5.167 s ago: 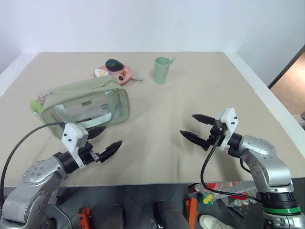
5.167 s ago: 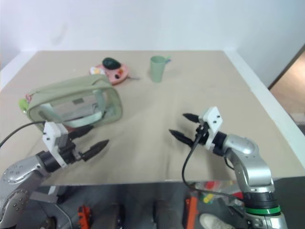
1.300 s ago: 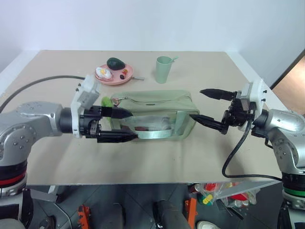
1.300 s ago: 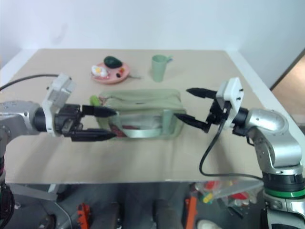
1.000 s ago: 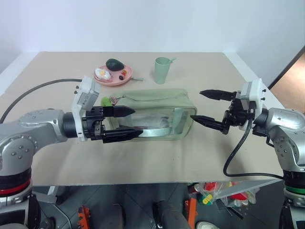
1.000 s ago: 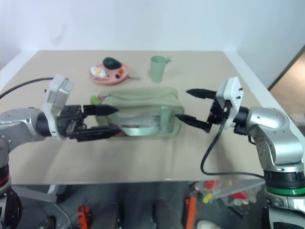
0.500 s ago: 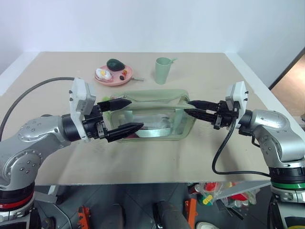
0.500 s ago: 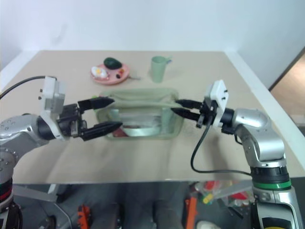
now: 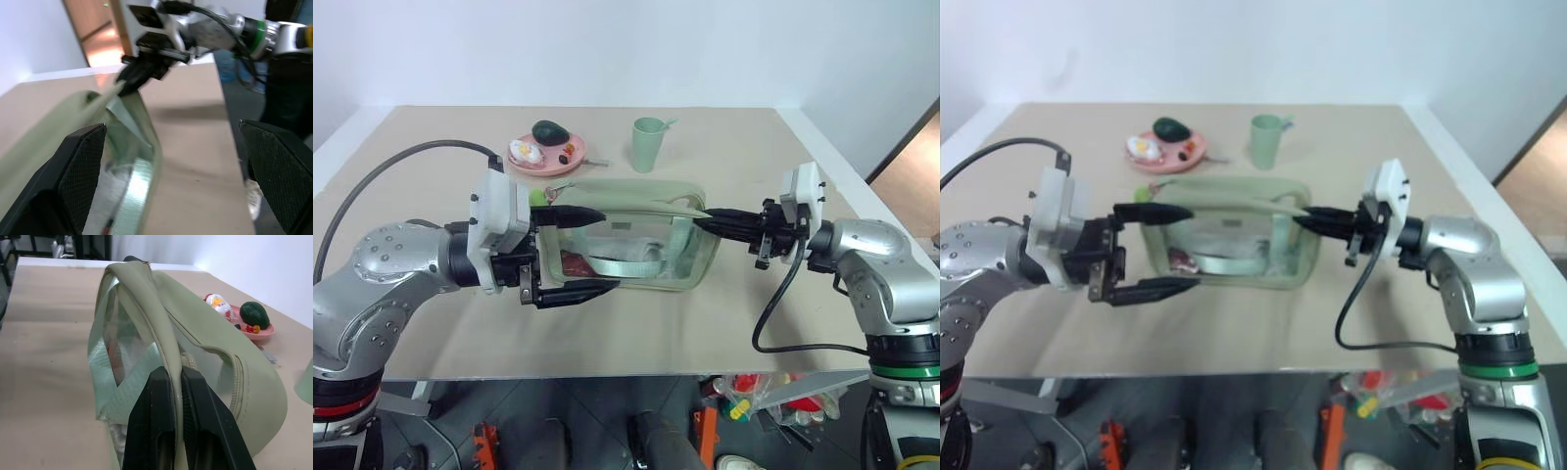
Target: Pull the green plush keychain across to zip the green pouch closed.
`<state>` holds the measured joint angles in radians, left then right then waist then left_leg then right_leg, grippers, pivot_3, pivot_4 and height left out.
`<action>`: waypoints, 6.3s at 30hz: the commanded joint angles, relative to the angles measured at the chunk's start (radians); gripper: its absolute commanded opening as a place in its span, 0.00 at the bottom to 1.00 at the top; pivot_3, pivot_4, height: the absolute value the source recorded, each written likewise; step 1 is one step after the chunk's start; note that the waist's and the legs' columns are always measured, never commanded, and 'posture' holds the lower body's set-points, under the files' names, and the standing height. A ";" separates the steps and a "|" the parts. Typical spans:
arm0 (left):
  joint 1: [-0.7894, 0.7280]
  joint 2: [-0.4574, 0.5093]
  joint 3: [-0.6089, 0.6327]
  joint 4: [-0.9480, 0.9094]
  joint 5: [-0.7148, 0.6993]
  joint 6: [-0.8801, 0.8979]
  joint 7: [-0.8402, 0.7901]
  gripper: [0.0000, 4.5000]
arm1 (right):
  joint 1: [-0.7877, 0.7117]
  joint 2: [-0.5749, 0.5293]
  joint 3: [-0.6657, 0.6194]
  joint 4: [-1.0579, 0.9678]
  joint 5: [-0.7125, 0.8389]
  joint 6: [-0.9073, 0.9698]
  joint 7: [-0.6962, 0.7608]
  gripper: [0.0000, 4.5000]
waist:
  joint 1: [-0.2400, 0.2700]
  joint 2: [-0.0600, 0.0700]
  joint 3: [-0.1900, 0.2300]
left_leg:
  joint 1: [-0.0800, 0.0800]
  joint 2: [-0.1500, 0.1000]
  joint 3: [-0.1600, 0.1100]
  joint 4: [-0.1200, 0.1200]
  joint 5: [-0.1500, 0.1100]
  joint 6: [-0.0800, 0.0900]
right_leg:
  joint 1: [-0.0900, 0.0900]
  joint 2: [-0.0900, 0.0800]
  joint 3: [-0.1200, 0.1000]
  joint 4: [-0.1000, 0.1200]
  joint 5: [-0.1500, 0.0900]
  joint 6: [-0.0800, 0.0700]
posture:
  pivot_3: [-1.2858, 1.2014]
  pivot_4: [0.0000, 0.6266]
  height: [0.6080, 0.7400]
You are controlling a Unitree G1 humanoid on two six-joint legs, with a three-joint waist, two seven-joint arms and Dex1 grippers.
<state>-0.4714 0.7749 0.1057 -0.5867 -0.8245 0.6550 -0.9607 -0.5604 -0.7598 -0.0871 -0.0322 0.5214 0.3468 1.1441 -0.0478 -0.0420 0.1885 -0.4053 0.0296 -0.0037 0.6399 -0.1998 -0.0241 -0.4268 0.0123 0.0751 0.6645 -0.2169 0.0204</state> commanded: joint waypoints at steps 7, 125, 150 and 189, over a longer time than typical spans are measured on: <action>0.028 -0.032 0.039 0.000 -0.035 -0.004 0.064 1.00 | 0.027 -0.083 -0.102 0.014 0.016 -0.010 0.030 0.01 | 0.000 0.000 0.000 | 0.000 0.000 -0.001 -0.001 0.000 0.000 | 0.000 0.000 0.000 0.000 0.000 0.001 | 0.52 0.24 1.00; -0.348 -0.183 -0.173 0.373 0.191 0.143 0.033 1.00 | 0.101 -0.035 -0.064 -0.050 -0.043 -0.111 -0.018 0.00 | -0.003 -0.001 0.001 | 0.000 -0.001 -0.002 -0.003 0.000 -0.001 | 0.000 0.000 0.000 -0.001 0.001 0.005 | 0.52 0.24 1.00; -0.030 -0.052 0.129 0.175 0.106 0.149 0.144 1.00 | 0.149 -0.048 -0.088 -0.070 -0.038 -0.113 -0.006 0.00 | -0.003 -0.001 0.001 | 0.002 0.000 -0.002 -0.004 0.000 0.000 | 0.001 0.000 -0.001 -0.001 0.000 0.004 | 0.52 0.24 1.00; -0.005 -0.201 -0.047 0.279 0.227 -0.047 0.147 0.00 | -0.062 -0.032 -0.096 -0.339 0.302 0.317 -0.179 0.99 | 0.000 -0.001 0.002 | 0.000 0.000 -0.003 -0.004 0.000 0.000 | 0.000 0.000 -0.001 -0.001 0.000 0.004 | 0.52 0.24 1.00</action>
<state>-0.4710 0.5687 0.0518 -0.2698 -0.5788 0.6050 -0.8103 -0.6249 -0.8223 -0.1980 -0.2744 0.7304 0.6057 1.0066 -0.0475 -0.0434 0.1901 -0.4053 0.0301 -0.0074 0.6360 -0.1999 -0.0242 -0.4263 0.0128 0.0730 0.6633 -0.2166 0.0239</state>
